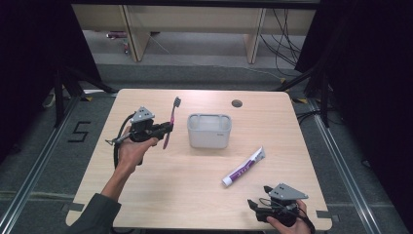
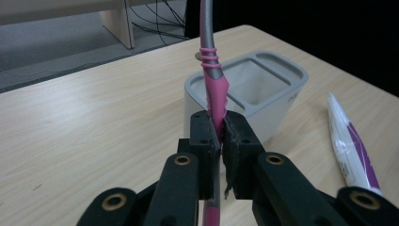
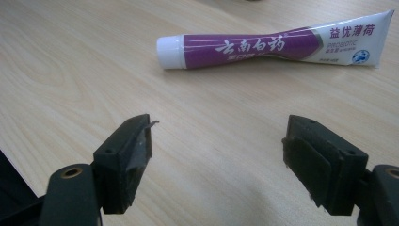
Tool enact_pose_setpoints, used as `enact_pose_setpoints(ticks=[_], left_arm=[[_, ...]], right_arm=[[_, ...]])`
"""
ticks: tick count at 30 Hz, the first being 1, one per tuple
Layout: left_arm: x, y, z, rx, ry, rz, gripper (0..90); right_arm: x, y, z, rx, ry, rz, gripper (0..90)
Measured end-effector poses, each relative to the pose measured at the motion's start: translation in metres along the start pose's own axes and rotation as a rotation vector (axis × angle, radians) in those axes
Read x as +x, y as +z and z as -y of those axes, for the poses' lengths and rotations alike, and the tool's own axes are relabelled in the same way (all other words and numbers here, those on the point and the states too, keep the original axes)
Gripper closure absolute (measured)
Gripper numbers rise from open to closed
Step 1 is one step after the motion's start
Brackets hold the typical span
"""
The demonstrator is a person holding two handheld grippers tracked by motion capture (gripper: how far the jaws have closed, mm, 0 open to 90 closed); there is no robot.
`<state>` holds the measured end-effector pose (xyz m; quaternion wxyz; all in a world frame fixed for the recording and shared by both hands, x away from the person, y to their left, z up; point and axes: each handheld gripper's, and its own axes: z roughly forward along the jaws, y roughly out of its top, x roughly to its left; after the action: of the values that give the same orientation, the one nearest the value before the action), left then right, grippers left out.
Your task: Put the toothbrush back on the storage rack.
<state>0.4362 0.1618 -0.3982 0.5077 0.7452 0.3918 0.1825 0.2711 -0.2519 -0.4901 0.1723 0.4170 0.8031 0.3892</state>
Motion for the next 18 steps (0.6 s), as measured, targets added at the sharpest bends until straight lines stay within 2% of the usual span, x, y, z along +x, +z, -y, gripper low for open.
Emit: enact_pose_setpoints(ticks=[1, 2, 5, 6, 8, 12, 13, 14, 18], left_arm=[[0.000, 0.001, -0.001, -0.003, -0.002, -0.002, 82.5], [0.000, 0.002, -0.002, -0.007, -0.006, -0.005, 82.5], [-0.001, 0.006, -0.004, -0.028, -0.018, -0.009, 82.5], [-0.001, 0.007, -0.005, -0.033, -0.014, -0.011, 82.5], [-0.002, 0.010, -0.006, -0.043, -0.009, -0.021, 82.5], [-0.002, 0.017, -0.007, -0.077, -0.031, -0.020, 82.5], [-0.002, 0.018, -0.008, -0.083, -0.037, -0.020, 82.5], [-0.002, 0.019, -0.008, -0.085, -0.036, -0.025, 82.5], [-0.003, 0.023, -0.012, -0.098, -0.045, -0.019, 82.5]], right_arm=[[-0.001, 0.001, 0.000, -0.004, -0.015, -0.008, 24.9], [-0.002, 0.000, 0.000, -0.011, -0.039, 0.015, 24.8], [-0.001, 0.000, 0.000, -0.006, -0.020, -0.001, 24.8], [-0.002, 0.000, 0.000, -0.013, -0.037, 0.008, 24.8], [-0.003, 0.000, 0.000, -0.014, -0.039, 0.010, 24.9], [-0.002, 0.000, -0.001, -0.014, -0.041, 0.010, 24.8], [0.000, -0.001, 0.000, 0.002, -0.001, 0.000, 24.8], [-0.001, 0.000, -0.001, -0.002, -0.018, 0.000, 24.8], [-0.002, 0.000, -0.001, -0.010, -0.033, 0.005, 24.8]])
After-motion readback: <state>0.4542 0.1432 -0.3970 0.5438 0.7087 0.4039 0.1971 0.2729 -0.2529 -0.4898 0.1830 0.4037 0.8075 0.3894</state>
